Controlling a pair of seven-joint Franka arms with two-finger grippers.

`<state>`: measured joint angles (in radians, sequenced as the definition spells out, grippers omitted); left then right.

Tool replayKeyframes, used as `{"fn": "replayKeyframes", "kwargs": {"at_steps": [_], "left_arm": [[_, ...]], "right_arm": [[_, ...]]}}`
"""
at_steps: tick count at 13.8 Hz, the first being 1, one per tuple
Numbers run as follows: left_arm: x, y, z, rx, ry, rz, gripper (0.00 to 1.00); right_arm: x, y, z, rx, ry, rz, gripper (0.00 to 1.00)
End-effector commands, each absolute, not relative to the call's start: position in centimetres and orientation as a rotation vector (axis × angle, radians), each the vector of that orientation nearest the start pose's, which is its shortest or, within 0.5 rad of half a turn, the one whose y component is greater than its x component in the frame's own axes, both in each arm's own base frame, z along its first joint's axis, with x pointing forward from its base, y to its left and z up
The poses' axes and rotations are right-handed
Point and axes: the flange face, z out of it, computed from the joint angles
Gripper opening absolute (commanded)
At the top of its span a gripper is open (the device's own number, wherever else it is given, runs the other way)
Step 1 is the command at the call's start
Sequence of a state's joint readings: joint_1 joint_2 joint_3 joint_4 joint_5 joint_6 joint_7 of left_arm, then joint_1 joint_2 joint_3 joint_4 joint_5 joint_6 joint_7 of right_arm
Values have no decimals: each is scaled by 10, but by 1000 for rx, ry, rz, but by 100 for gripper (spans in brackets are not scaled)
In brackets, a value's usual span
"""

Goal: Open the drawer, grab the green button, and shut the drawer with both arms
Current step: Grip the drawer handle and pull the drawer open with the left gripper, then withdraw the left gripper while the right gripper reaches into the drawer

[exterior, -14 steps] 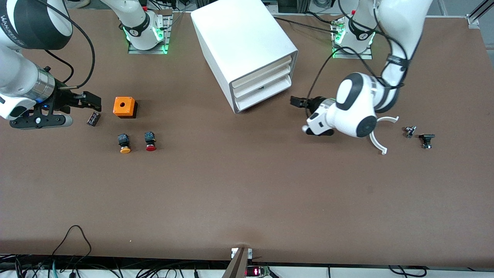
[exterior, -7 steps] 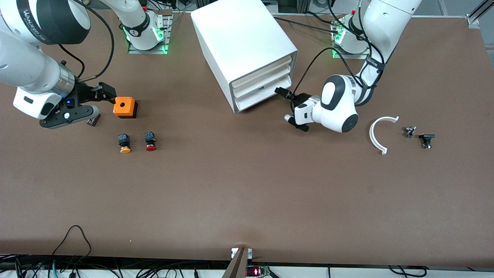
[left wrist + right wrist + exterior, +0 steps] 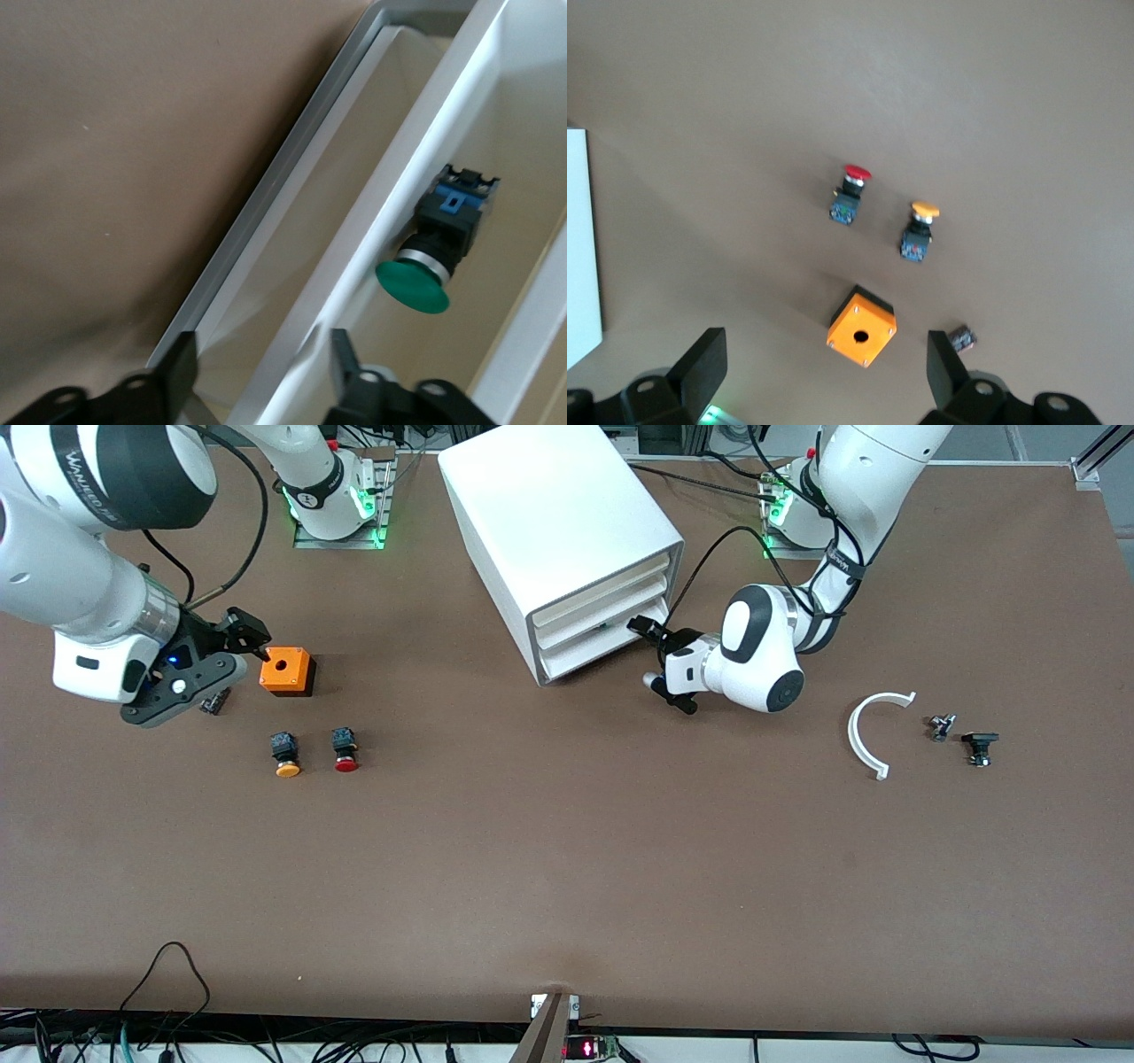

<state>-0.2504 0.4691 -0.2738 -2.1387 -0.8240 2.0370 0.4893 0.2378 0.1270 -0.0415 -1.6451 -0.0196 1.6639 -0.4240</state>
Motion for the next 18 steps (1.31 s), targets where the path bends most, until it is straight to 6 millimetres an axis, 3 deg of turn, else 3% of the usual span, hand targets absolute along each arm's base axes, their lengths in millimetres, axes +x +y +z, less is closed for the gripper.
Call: {"fn": "replayKeyframes", "kwargs": {"at_steps": [1,2,4,6,9,10,11,14,16,18], "left_arm": [[418,-301,174,2281,-481,-640,13],[420,-301,175,2280,-493,-624,0],[446,-277,191,2317,-469,-534,0],[488,-232,205,2361,-447,-414,0],[504,-201,205,2372,-460,-348,0],[505,-199,205,2375,-454,-346,10],[505,-198,208,2376,-455,-340,99],[512,-194,218,2390,-455,-297,100],[531,-177,256,2450,-468,-154,100],[556,-131,307,2509,-442,3,100]], "right_arm": [[591,146,515,-2923,-1187,109,100],[593,161,508,-2884,-1282,97,100],[605,185,491,-2839,-1358,109,100],[615,222,477,-2785,-1396,100,100],[617,287,461,-2728,-1522,29,100],[612,308,458,-2707,-1565,-12,100],[608,328,450,-2681,-1605,-36,100],[566,419,437,-2526,-1767,-112,100],[552,453,430,-2470,-1828,-152,100],[529,482,422,-2422,-1893,-140,100]]}}
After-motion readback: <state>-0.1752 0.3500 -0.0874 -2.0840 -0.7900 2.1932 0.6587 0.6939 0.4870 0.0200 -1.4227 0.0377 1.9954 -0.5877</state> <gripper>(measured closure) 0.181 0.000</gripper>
